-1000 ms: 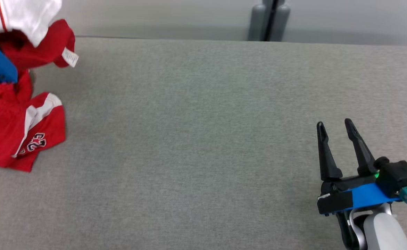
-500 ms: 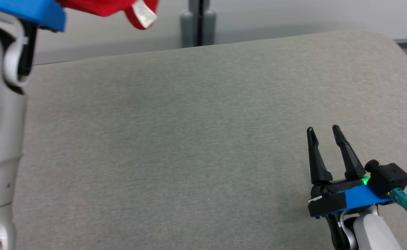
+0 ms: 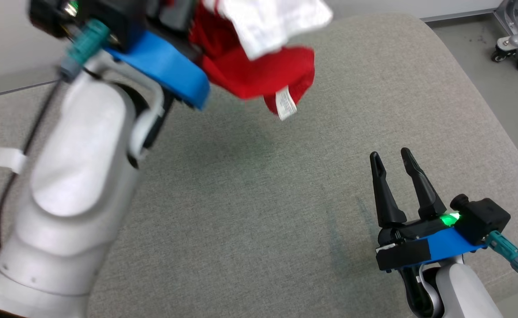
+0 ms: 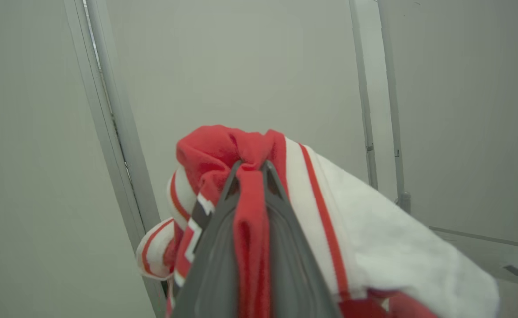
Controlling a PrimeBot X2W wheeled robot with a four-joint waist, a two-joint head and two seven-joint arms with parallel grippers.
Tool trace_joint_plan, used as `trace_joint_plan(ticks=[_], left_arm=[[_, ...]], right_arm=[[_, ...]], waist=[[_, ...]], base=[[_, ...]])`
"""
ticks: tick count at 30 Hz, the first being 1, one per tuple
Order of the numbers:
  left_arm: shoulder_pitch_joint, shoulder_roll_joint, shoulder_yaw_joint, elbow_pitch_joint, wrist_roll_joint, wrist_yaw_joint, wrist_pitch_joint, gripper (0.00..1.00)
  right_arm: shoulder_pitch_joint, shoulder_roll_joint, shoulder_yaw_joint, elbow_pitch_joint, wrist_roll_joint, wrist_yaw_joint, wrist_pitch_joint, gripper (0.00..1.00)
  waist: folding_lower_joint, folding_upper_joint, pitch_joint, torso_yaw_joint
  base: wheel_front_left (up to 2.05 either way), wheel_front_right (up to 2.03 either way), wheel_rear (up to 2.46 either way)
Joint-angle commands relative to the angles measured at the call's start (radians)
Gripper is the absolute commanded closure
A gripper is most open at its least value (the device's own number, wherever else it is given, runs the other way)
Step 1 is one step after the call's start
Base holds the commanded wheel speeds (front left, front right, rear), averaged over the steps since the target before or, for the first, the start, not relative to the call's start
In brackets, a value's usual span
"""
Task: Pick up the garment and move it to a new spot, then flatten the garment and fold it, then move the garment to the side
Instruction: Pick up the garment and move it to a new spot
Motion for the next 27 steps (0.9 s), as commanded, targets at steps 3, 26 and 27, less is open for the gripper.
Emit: trace_joint_plan(ticks=[3,26,27], left_arm=[[0.085,-0.027,-0.037,0.051,-0.012,0.000,-0.029,1.00],[0.327,-0.170,-0.155,0.394,-0.051,0.035,-0.232,0.00],[0.330,-0.172,-0.146,0.382,-0.051,0.043,-0.233,0.00]], right_arm=[[-0.012,-0.004,0.004,-0.010,0.007,0.002,-0.005,0.00],[0.000,-0.004,-0.028,-0.001,-0.035,0.002,-0.005,0.00],[0.004,-0.004,-0.033,0.000,-0.037,0.002,-0.005,0.00]], waist=[[0.0000,0.0000,0.011,-0.005],[0.0000,0.0000,-0.008,0.086],[0.0000,0.0000,-0.014,0.093]], base=[[0.00,0.00,0.00],[0.00,0.00,0.00],[0.00,0.00,0.00]])
